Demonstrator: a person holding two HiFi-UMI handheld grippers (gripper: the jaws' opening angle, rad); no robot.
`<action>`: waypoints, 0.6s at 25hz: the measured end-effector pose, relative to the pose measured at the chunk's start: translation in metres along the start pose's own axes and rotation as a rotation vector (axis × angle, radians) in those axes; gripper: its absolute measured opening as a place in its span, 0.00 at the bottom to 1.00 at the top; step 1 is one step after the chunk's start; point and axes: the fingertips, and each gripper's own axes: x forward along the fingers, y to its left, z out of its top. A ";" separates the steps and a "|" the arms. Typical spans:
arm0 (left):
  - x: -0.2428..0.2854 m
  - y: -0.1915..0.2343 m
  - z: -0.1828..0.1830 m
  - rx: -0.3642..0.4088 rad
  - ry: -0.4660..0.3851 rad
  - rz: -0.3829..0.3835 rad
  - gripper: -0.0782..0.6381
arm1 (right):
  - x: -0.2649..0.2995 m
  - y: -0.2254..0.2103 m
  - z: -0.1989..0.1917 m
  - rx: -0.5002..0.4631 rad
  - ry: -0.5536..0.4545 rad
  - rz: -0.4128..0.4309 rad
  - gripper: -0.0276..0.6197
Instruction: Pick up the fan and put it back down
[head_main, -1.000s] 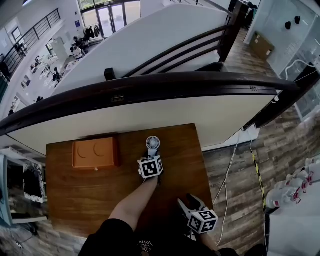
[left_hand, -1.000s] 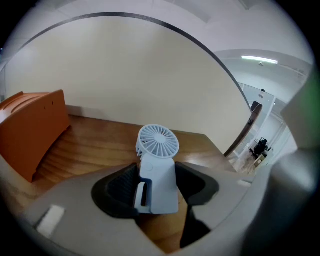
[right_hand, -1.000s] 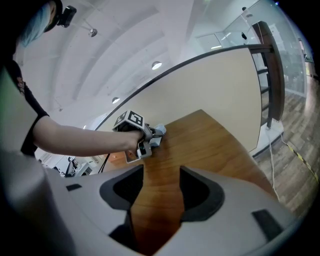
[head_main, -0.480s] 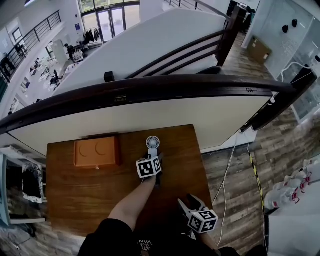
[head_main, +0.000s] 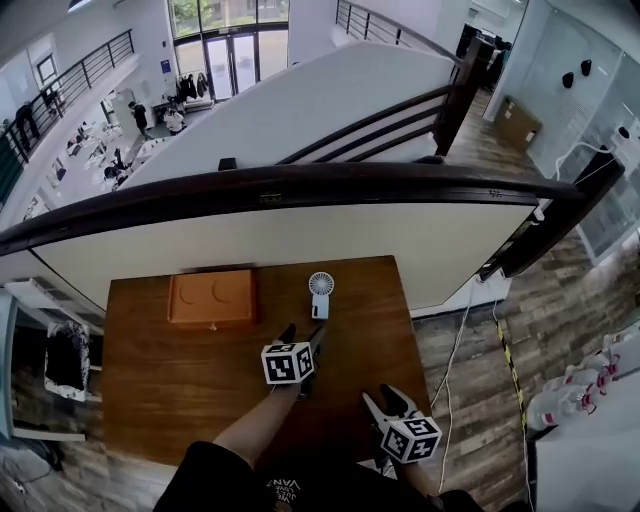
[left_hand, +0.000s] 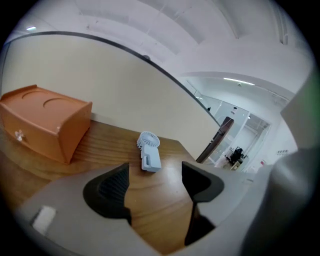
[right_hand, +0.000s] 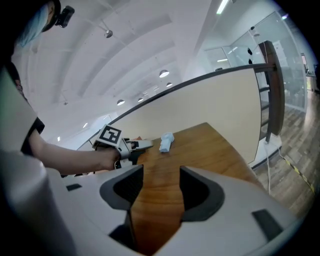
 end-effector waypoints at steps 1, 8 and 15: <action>-0.011 -0.001 0.000 0.022 -0.008 -0.015 0.55 | 0.000 0.005 -0.001 -0.003 -0.007 -0.003 0.35; -0.110 0.003 0.014 0.214 -0.079 -0.107 0.55 | -0.008 0.060 0.001 -0.012 -0.071 -0.028 0.35; -0.195 0.010 0.026 0.355 -0.161 -0.165 0.55 | -0.012 0.112 0.004 -0.033 -0.145 -0.055 0.35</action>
